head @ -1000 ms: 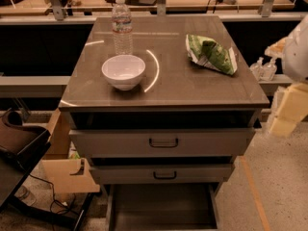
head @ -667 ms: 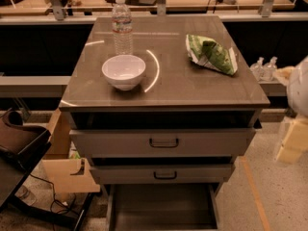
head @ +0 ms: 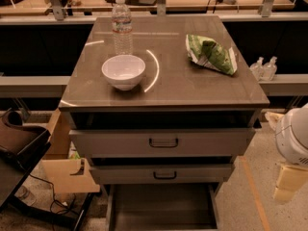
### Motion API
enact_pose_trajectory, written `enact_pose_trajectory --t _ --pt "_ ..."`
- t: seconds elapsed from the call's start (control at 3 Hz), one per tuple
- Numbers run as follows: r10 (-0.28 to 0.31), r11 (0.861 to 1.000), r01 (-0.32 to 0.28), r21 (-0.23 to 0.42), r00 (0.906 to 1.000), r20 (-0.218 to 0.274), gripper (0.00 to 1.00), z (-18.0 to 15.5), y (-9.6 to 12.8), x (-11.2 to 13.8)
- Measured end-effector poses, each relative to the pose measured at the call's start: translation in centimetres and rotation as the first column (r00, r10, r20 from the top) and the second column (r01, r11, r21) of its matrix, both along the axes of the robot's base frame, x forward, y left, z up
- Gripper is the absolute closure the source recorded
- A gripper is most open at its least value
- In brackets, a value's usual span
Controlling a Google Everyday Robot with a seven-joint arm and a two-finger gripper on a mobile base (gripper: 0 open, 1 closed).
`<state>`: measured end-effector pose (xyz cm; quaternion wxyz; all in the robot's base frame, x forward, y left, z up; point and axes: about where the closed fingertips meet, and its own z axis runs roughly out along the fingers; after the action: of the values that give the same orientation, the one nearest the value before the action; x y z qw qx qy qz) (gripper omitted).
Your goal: Close bottom drawer
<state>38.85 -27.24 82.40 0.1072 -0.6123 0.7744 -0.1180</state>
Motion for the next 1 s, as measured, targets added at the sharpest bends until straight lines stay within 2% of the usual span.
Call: enact_pose_trajectory --t 0.33,0.67,1.0 --pt "0.0 1.0 0.0 0.001 1.0 -0.003 0.0 0.0 0.0 -0.1" --pt "0.001 1.0 -0.001 0.015 0.9999 -0.012 0.0 -2.1 0.3 0.2" --pt "-0.003 1.0 0.003 0.002 0.9988 -0.049 0.0 -7.9 0.9 0.6"
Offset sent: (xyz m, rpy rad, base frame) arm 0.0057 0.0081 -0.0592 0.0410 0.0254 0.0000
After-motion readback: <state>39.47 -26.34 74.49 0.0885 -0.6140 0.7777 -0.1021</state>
